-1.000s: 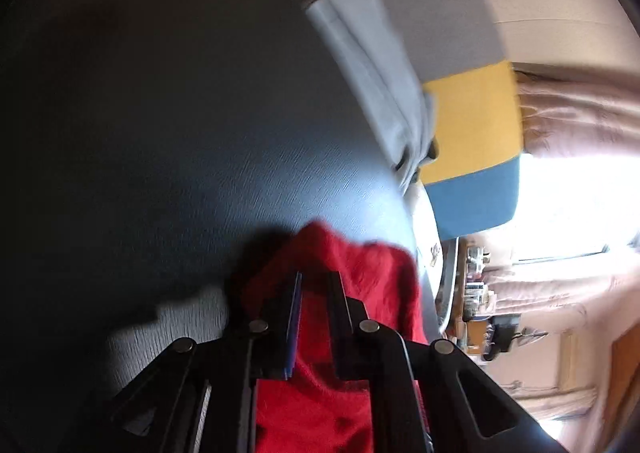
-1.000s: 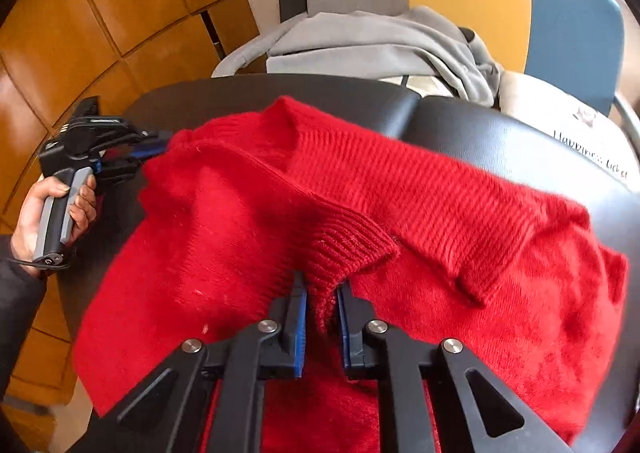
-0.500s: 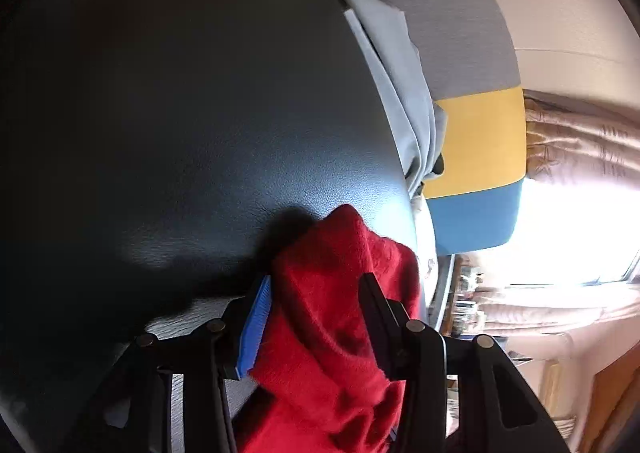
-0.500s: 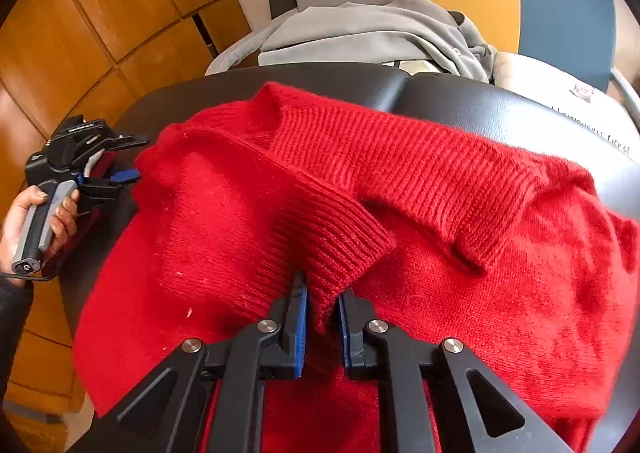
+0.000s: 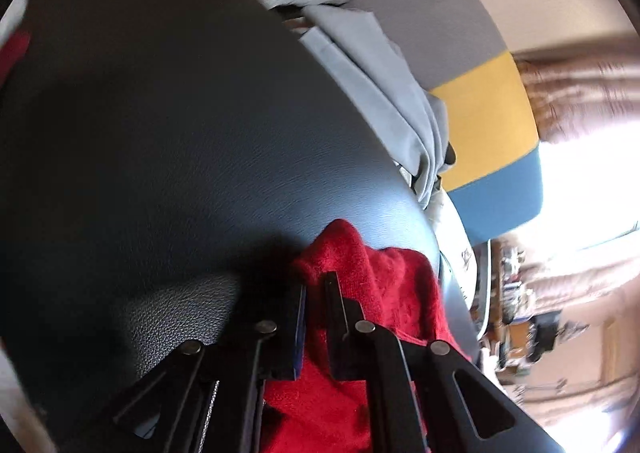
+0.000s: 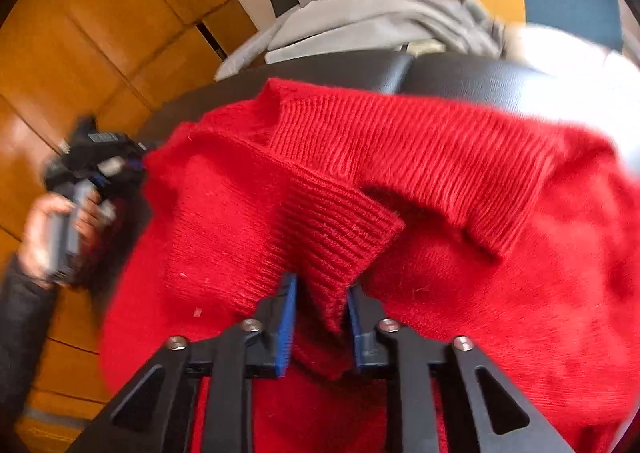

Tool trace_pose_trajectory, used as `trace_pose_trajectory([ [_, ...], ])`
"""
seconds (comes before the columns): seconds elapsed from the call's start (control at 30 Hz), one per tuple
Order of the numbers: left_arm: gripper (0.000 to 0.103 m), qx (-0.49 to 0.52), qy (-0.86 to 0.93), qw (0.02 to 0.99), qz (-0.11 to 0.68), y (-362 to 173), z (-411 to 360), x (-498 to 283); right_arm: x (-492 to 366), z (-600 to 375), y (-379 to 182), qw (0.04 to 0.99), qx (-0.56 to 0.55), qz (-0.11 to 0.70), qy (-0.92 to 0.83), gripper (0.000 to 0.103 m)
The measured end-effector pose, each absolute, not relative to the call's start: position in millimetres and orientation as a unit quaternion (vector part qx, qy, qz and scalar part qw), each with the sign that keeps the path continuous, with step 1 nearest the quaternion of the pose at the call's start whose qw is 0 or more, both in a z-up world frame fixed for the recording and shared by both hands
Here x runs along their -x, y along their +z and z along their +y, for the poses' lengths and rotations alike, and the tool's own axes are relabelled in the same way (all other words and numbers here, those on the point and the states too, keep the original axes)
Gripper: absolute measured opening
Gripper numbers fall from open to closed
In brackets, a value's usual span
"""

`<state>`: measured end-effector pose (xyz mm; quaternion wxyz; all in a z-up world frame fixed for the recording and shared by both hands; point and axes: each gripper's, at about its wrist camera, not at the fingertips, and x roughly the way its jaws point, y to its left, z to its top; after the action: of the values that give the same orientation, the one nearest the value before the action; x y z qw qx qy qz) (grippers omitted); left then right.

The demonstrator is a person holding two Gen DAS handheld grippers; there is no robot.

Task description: Fold clothes

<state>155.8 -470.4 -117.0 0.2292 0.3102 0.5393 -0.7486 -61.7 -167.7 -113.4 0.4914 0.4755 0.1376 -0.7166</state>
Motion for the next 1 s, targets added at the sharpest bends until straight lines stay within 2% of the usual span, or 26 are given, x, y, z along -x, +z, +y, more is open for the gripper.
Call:
trace_pose_trajectory([
  [0.03, 0.005, -0.309, -0.755, 0.229, 0.531, -110, -470, -156, 55, -170, -108, 0.494, -0.462, 0.148, -0.722, 0.009],
  [0.3, 0.005, -0.302, -0.804, 0.218, 0.464, -52, -463, -142, 10, -153, -37, 0.533, -0.364, 0.170, -0.745, 0.009],
  [0.53, 0.005, -0.337, -0.834, 0.183, 0.396, -13, -434, -84, 20, -99, -15, 0.524, -0.358, 0.120, -0.763, 0.009],
  [0.57, 0.007, -0.345, -0.833, 0.163, 0.402, -13, -430, -71, 25, -91, -16, 0.514, -0.362, 0.115, -0.769, 0.009],
  [0.63, 0.029, -0.358, -0.829, 0.127, 0.411, -12, -422, -46, 43, -74, -28, 0.487, -0.380, 0.100, -0.780, 0.009],
  [0.67, 0.031, -0.358, -0.830, 0.128, 0.409, -12, -420, -42, 53, -65, -36, 0.472, -0.391, 0.090, -0.785, 0.009],
  [0.9, 0.034, -0.333, -0.809, 0.107, 0.473, -55, -420, -85, 97, -22, -95, 0.396, -0.456, 0.040, -0.796, 0.009],
  [1.0, 0.035, -0.329, -0.796, 0.103, 0.498, -85, -414, -123, 102, -15, -111, 0.389, -0.469, 0.020, -0.793, 0.015],
])
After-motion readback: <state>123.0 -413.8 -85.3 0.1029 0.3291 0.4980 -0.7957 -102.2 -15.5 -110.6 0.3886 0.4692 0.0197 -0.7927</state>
